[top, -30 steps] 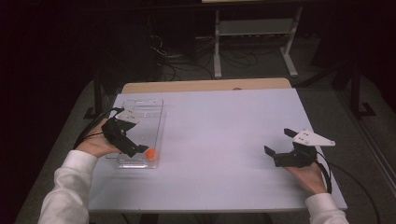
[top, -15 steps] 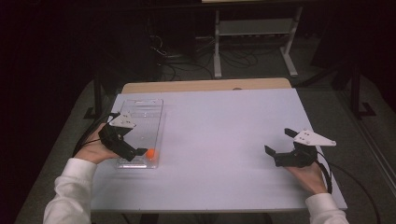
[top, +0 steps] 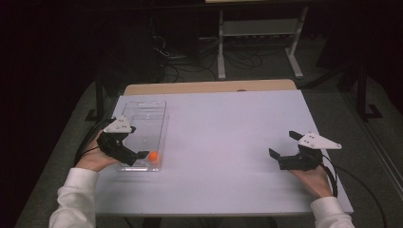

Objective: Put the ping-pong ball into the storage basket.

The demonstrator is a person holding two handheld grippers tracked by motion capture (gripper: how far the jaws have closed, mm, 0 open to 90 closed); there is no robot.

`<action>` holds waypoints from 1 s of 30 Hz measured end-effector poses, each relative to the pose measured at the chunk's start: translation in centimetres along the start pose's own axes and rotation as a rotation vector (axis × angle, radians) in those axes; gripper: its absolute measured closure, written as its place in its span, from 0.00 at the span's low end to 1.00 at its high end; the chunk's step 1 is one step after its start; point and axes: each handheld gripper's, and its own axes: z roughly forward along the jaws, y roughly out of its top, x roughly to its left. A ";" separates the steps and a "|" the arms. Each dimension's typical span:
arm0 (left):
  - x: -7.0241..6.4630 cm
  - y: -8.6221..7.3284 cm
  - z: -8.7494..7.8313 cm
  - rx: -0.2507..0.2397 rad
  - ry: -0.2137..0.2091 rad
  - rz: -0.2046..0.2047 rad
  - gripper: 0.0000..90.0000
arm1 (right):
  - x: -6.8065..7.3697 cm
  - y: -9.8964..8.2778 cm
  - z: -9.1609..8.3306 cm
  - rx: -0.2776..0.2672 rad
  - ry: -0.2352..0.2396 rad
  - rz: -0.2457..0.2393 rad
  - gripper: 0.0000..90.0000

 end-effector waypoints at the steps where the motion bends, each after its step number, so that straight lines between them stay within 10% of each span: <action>1: 0.1 -0.2 -0.1 -0.011 -0.002 -0.009 0.00 | 0.0 0.0 0.0 -0.001 0.000 0.001 0.00; 30: -1.2 -3.6 -0.7 -0.243 0.046 -0.088 0.00 | 0.0 -0.1 -0.1 -0.002 -0.016 -0.006 0.00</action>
